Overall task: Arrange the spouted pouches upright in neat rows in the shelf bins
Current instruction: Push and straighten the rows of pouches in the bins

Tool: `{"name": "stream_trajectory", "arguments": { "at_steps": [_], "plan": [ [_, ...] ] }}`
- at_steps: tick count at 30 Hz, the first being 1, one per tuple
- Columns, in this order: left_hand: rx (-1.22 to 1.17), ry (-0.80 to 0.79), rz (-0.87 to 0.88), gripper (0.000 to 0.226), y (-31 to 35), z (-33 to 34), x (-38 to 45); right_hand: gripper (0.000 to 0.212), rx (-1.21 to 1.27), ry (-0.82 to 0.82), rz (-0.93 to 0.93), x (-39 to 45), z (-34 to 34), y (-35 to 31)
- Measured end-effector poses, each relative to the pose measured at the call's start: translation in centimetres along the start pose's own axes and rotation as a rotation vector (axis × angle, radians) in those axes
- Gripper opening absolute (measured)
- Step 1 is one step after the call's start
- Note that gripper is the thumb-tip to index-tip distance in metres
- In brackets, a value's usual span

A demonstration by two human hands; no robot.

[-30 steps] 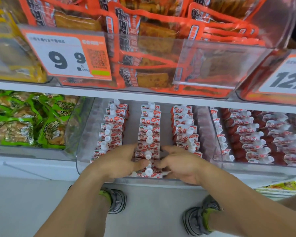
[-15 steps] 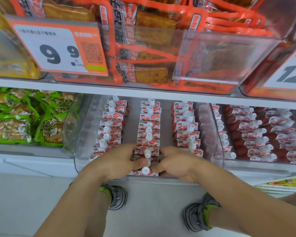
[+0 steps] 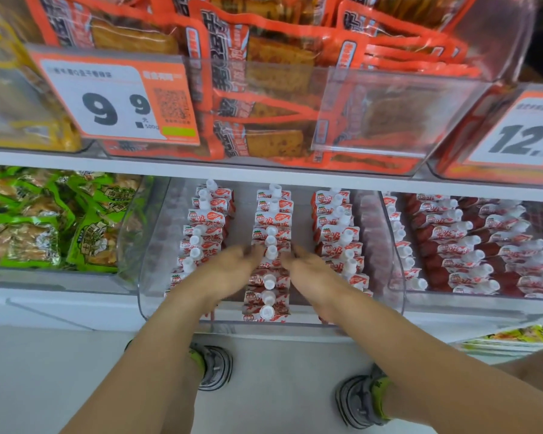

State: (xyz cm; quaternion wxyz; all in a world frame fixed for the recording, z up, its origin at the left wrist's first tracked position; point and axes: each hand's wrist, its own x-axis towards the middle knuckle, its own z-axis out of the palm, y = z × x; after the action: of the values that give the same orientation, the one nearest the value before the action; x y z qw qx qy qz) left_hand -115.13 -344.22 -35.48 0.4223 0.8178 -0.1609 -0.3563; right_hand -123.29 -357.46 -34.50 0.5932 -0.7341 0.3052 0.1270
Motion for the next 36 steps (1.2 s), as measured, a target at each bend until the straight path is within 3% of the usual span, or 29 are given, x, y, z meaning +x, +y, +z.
{"name": "stream_trajectory", "arguments": {
  "at_steps": [3,6,10,15,36],
  "plan": [
    [-0.060,0.213,-0.060,0.047,1.8,-0.4,3.7,0.047,0.007,0.218,-0.083,1.9,-0.4,-2.0],
    [-0.169,0.265,-0.036,0.049,3.3,0.7,6.6,0.051,0.116,0.311,-0.119,5.2,-0.2,-3.4],
    [-0.244,0.267,0.047,0.038,2.4,1.9,8.1,0.051,0.227,0.272,-0.104,8.1,0.7,-2.3],
    [-0.255,0.249,0.061,0.040,1.7,1.9,8.8,0.048,0.277,0.249,-0.133,9.0,0.6,-1.8],
    [-0.291,0.193,0.018,0.044,2.3,1.8,8.1,0.050,0.152,0.223,-0.109,8.2,0.2,-2.3]
  ]
}}
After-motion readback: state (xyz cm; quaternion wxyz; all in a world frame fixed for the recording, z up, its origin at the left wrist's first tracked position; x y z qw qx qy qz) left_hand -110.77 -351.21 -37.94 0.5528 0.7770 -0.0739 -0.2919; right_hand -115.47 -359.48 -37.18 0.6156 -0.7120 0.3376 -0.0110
